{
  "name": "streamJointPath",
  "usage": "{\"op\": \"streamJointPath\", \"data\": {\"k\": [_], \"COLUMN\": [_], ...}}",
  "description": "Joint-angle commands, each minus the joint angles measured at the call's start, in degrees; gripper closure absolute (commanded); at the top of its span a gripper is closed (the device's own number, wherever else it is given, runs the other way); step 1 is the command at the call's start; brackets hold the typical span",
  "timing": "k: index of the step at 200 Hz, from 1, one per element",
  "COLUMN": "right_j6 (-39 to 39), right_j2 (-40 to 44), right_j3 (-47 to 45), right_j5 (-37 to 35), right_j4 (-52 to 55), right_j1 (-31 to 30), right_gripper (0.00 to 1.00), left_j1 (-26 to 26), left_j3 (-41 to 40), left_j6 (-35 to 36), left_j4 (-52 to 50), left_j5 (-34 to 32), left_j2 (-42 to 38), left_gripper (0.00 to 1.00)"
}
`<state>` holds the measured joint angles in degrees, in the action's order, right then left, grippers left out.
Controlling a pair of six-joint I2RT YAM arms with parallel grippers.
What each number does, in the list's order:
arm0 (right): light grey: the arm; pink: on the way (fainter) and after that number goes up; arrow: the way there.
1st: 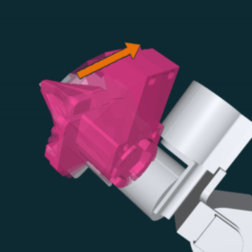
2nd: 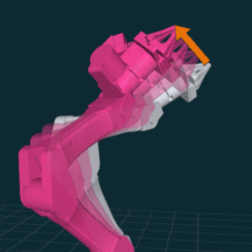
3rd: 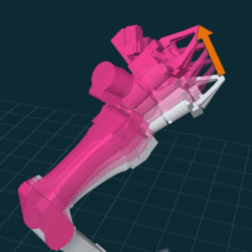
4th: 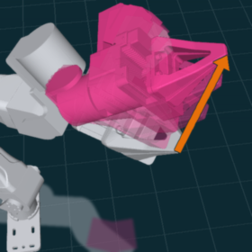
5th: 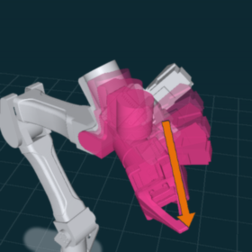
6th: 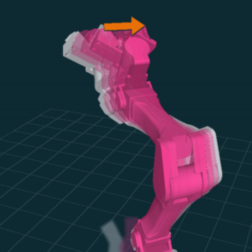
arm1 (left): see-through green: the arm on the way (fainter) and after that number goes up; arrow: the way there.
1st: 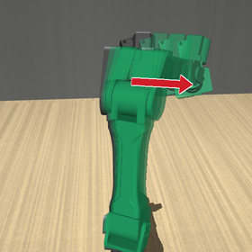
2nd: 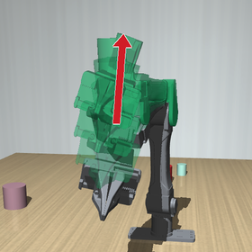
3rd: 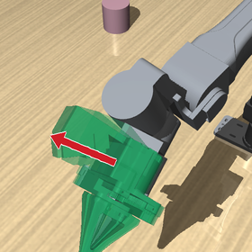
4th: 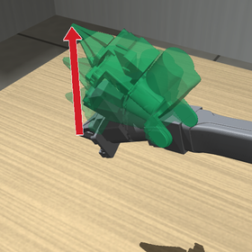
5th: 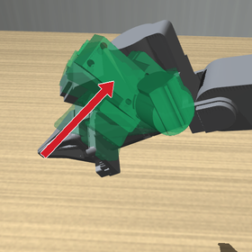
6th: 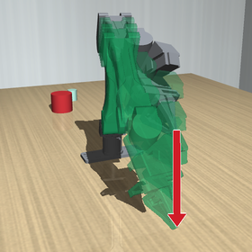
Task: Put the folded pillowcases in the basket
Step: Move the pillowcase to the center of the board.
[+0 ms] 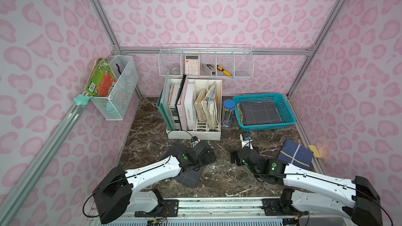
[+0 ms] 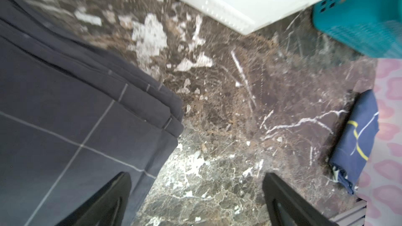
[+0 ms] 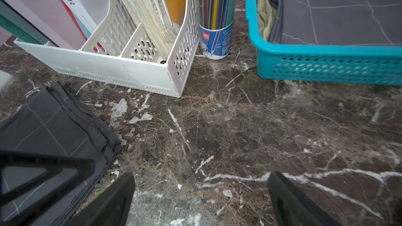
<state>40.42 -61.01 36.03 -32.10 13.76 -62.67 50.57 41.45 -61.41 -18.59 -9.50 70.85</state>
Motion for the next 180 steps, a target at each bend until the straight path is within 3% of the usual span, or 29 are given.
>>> {"op": "streamJointPath", "data": {"k": [1,41,88,140,180], "right_j6": [-0.32,-1.21,-6.85,-9.17,-9.01], "right_j2": [-1.36,-12.53,-30.98,-45.45,-51.83], "right_j3": [-0.99,3.69,16.53,28.90,32.95], "right_j5": [4.85,8.41,16.08,17.96,16.93], "right_j4": [-5.08,-10.02,-8.71,-1.56,4.57], "right_j1": [-0.49,-4.82,-8.34,-9.30,-8.74], "right_gripper": [0.02,0.02,0.02,0.02,0.03], "left_j1": [-1.15,-9.96,-19.12,-20.57,-20.58], "left_j3": [-0.09,-4.28,-6.39,-6.64,-6.52], "left_j6": [2.58,6.91,14.09,14.01,12.98], "left_j4": [-8.04,-18.12,-26.14,-30.05,-31.90], "left_j5": [-8.05,-12.53,-18.45,-22.62,-25.33], "left_j2": [-5.40,-20.78,-38.01,-41.61,-41.82], "left_gripper": [0.01,0.01,0.01,0.01,0.01]}}
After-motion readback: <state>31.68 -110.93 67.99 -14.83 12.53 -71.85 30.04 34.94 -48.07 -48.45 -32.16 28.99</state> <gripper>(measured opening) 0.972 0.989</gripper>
